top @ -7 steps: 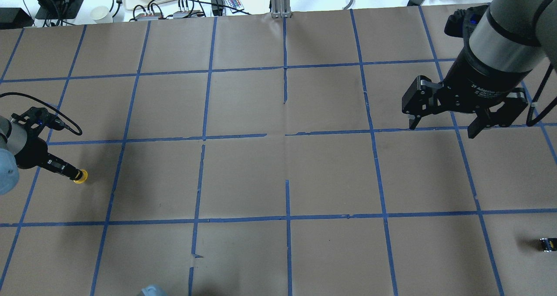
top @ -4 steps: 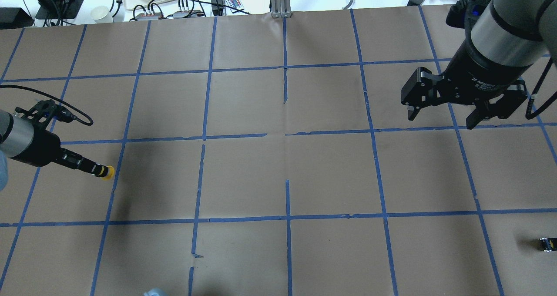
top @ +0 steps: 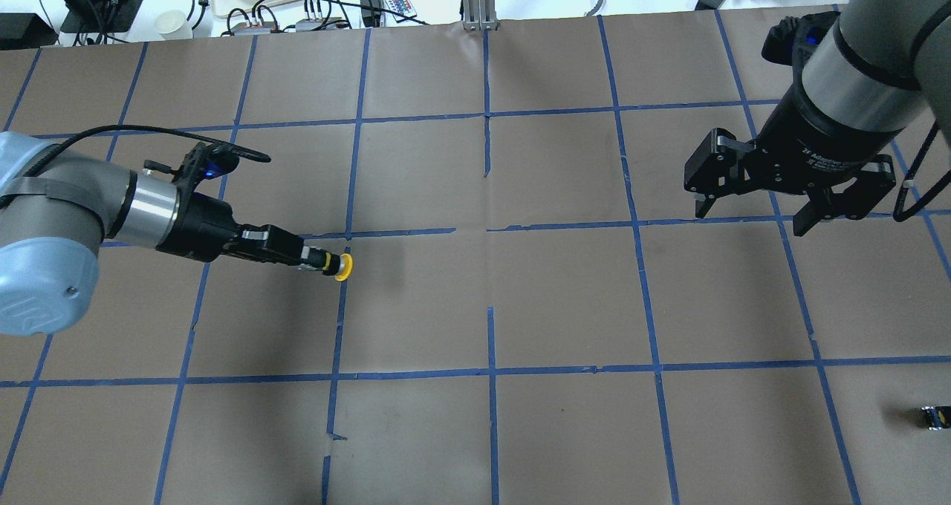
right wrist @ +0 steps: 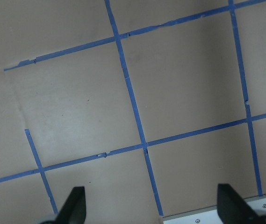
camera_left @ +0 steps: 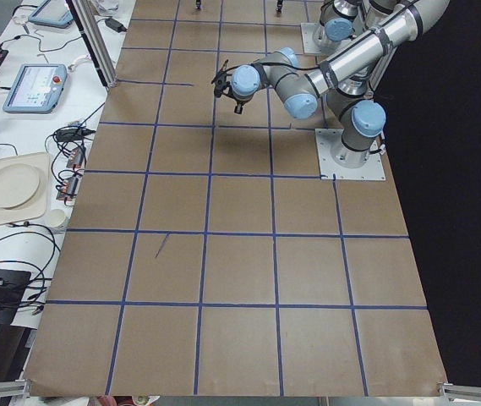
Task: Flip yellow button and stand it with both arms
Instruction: 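Lift the button with the left gripper and carry it toward the table center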
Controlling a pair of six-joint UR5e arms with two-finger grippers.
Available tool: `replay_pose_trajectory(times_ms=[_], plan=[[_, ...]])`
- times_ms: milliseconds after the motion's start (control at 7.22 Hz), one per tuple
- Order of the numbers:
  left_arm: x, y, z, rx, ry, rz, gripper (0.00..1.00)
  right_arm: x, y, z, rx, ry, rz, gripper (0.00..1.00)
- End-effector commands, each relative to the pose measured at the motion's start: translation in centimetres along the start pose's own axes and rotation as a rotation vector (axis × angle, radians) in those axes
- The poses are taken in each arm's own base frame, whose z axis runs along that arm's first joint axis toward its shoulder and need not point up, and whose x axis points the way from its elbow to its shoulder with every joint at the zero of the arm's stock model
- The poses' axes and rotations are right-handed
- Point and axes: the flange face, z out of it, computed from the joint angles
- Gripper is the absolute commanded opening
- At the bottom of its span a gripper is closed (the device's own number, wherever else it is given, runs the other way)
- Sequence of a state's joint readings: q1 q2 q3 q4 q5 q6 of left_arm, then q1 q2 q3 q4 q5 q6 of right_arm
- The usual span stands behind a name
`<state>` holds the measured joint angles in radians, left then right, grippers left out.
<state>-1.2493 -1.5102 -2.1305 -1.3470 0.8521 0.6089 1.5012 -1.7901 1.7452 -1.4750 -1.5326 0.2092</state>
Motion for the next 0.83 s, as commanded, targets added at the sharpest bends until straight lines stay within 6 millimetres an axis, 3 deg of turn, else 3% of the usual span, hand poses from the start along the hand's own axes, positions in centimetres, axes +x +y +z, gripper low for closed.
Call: replay_pose_trajectory(times_ms=[0,277,416,693], plan=[[7.7,-1.1,4.1,0.028,0.306,-0.223,0.03,0.0,-0.9,0.2,-0.057,-0.140,0.283,1.00],[12.4,-1.0,4.9,0.015,0.481,-0.321,0.03,-0.7,-5.0,2.1,-0.179,-0.273,0.409,1.00],[14.9,-0.8,5.5,-0.005,0.548,-0.344,0.03,0.4,-6.2,0.2,-0.250,-0.344,0.533,1.00],[19.5,-0.5,6.6,-0.037,0.641,-0.304,0.02,1.7,-7.4,0.2,-0.456,-0.483,0.666,1.00]])
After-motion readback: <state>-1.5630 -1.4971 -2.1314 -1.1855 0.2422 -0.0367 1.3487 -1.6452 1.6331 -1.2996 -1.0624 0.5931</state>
